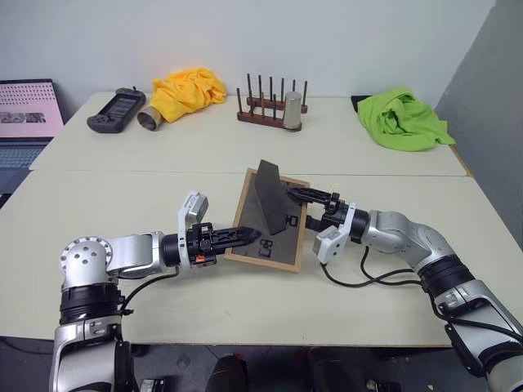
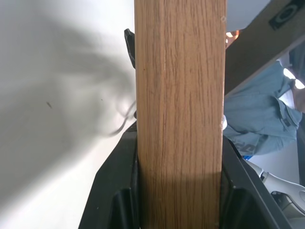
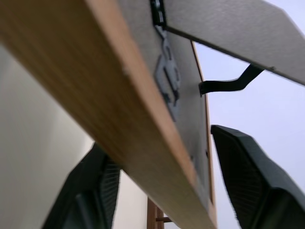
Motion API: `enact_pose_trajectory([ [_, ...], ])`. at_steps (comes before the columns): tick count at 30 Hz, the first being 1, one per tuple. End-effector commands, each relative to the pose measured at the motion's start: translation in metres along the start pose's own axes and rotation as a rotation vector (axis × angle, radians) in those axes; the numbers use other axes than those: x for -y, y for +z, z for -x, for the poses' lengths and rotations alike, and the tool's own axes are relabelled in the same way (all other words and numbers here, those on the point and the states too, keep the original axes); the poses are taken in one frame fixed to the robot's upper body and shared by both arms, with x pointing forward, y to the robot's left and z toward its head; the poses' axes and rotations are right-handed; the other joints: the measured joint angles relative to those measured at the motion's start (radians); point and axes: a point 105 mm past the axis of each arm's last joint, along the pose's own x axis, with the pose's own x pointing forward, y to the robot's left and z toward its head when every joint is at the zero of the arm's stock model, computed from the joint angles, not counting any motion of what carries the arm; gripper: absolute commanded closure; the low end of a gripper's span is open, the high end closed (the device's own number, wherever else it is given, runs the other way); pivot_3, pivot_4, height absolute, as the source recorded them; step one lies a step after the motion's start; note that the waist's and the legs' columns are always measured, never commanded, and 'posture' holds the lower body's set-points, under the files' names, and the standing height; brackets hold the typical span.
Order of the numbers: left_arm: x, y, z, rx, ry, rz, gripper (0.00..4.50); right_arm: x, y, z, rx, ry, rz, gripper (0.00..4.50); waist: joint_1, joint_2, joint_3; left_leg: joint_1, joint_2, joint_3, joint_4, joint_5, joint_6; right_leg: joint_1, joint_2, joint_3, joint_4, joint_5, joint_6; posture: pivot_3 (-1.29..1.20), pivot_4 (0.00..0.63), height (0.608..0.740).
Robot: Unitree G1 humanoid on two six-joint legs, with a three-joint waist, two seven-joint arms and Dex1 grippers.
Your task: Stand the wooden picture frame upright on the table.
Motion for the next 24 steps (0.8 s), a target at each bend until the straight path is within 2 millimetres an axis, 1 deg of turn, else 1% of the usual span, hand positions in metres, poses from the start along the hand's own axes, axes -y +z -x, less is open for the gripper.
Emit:
enact_pose_trajectory([
  [1, 0.006, 0.002, 0.001, 0.017, 0.001, -0.030, 2.32, 0.018, 0.004, 0.002, 0.033, -0.070, 0.014, 2.51, 0.000, 0.000, 0.000, 0.000, 0.000, 0.000, 0.000, 0.000, 0.000, 0.000, 0.000, 0.000, 0.000, 0.000, 0.000, 0.00, 0.150, 0.740],
  [4, 0.009, 0.008, 0.006, 0.044, 0.013, -0.051, 1.66, 0.020, 0.001, 0.006, 0.020, -0.085, -0.028, 3.11, 0.000, 0.000, 0.000, 0.000, 0.000, 0.000, 0.000, 0.000, 0.000, 0.000, 0.000, 0.000, 0.000, 0.000, 0.000, 0.00, 0.150, 0.740],
  [7, 0.014, 0.022, 0.015, 0.093, 0.029, -0.080, 0.98, 0.022, 0.000, 0.009, 0.014, -0.089, -0.073, 3.17, 0.000, 0.000, 0.000, 0.000, 0.000, 0.000, 0.000, 0.000, 0.000, 0.000, 0.000, 0.000, 0.000, 0.000, 0.000, 0.00, 0.150, 0.740],
  [9, 0.020, 0.035, 0.025, 0.139, 0.057, -0.130, 0.50, 0.023, -0.001, 0.013, 0.006, -0.103, -0.143, 3.17, 0.001, 0.000, 0.000, 0.000, 0.000, 0.000, 0.000, 0.000, 0.000, 0.000, 0.000, 0.000, 0.000, 0.000, 0.000, 0.00, 0.150, 0.740],
  [12, 0.033, 0.052, 0.042, 0.195, 0.133, -0.263, 0.02, 0.025, -0.006, 0.017, -0.025, -0.133, -0.383, 3.17, 0.000, -0.001, 0.000, 0.000, 0.000, -0.001, 0.000, -0.001, 0.001, 0.001, 0.000, -0.001, 0.000, 0.000, 0.000, 0.00, 0.150, 0.740],
  [13, 0.034, 0.053, 0.045, 0.198, 0.160, -0.303, 0.00, 0.027, -0.008, 0.017, -0.030, -0.139, -0.436, 3.17, -0.002, -0.001, 0.000, 0.000, 0.000, -0.001, 0.000, 0.000, 0.001, 0.001, 0.000, -0.001, 0.000, 0.000, 0.000, 0.00, 0.150, 0.740],
  [15, 0.039, 0.053, 0.048, 0.198, 0.221, -0.411, 0.00, 0.027, -0.010, 0.015, -0.032, -0.124, -0.641, 3.17, -0.002, 0.000, 0.000, 0.000, 0.000, 0.000, 0.000, 0.000, 0.001, 0.001, 0.000, 0.000, 0.000, 0.000, 0.000, 0.00, 0.150, 0.740],
  [17, 0.036, 0.054, 0.049, 0.208, 0.313, -0.503, 0.00, 0.031, -0.011, 0.010, -0.015, -0.119, -0.839, 3.17, -0.002, 0.000, 0.001, 0.000, 0.001, 0.000, 0.000, 0.000, 0.000, 0.001, 0.000, 0.000, 0.000, 0.000, 0.000, 0.00, 0.150, 0.740],
  [19, 0.033, 0.053, 0.048, 0.207, 0.359, -0.564, 0.00, 0.032, -0.013, 0.006, -0.019, -0.104, -0.956, 3.17, -0.001, 0.000, 0.001, 0.000, 0.001, -0.001, 0.000, 0.000, 0.000, 0.001, 0.000, -0.001, 0.000, 0.000, 0.000, 0.00, 0.150, 0.740],
  [20, 0.030, 0.055, 0.045, 0.221, 0.430, -0.674, 0.00, 0.033, -0.021, 0.000, -0.029, -0.127, -1.122, 3.17, 0.001, 0.000, 0.001, 0.000, 0.001, -0.001, 0.000, 0.000, 0.000, 0.001, 0.000, -0.001, 0.000, 0.000, 0.000, 0.00, 0.150, 0.740],
  [22, 0.031, 0.058, 0.040, 0.262, 0.496, -0.828, 0.00, 0.032, -0.029, -0.009, -0.022, -0.132, -1.392, 3.17, 0.001, 0.000, 0.001, 0.001, 0.001, 0.000, 0.000, -0.001, 0.002, 0.001, 0.001, -0.001, 0.000, 0.000, 0.000, 0.00, 0.150, 0.740],
  [23, 0.032, 0.059, 0.039, 0.280, 0.509, -0.871, 0.00, 0.031, -0.030, -0.013, -0.011, -0.116, -1.487, 3.17, 0.002, 0.000, 0.001, 0.000, 0.001, 0.000, 0.000, -0.001, 0.002, 0.001, 0.000, -0.001, 0.000, 0.000, 0.000, 0.00, 0.150, 0.740],
  [24, 0.030, 0.058, 0.039, 0.284, 0.523, -0.899, 0.00, 0.030, -0.031, -0.015, -0.010, -0.107, -1.541, 3.17, 0.005, 0.000, 0.001, 0.000, 0.001, 0.000, 0.000, -0.001, 0.002, 0.001, 0.000, -0.001, 0.000, 0.000, 0.000, 0.00, 0.150, 0.740],
])
